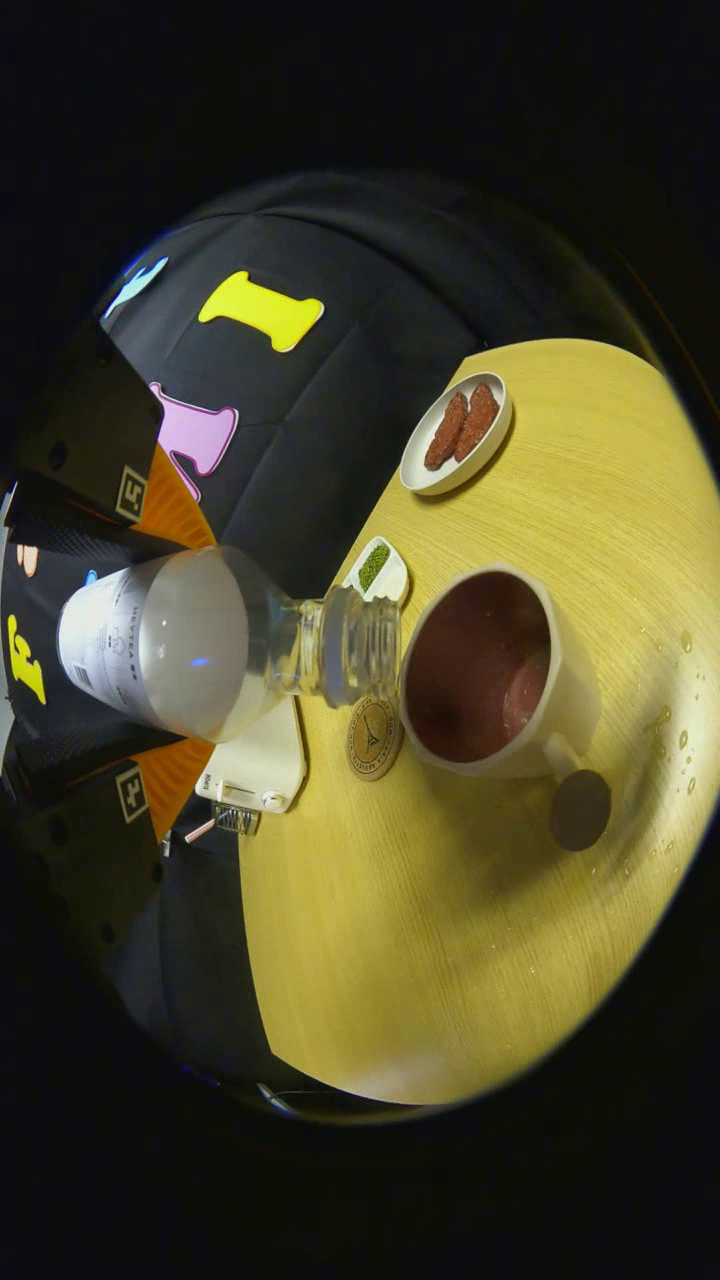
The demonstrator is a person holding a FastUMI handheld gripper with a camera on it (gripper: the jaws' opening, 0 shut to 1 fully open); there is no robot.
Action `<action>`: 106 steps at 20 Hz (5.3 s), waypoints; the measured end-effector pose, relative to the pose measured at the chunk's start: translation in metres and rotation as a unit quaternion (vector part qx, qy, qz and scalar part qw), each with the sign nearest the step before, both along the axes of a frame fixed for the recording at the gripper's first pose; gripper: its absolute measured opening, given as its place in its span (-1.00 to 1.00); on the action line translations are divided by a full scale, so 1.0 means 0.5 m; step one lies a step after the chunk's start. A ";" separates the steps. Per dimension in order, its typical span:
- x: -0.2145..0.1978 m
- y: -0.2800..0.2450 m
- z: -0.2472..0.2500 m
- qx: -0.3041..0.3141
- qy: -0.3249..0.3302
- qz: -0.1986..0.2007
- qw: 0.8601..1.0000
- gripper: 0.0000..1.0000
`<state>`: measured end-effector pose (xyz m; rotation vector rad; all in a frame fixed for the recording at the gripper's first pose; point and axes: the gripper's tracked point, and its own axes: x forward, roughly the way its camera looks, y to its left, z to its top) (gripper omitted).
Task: Take the bottle from table, then pour the juice into the cup, finally place the bottle on the coaster
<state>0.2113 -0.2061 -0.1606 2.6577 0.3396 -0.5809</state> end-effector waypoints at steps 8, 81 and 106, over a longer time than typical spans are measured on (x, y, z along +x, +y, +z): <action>-0.019 0.024 -0.018 -0.125 -0.004 0.007 0.992 0.45; 0.236 0.090 -0.179 -0.908 0.101 0.275 0.299 0.99; -0.209 0.147 0.203 -0.942 0.051 0.231 0.239 0.96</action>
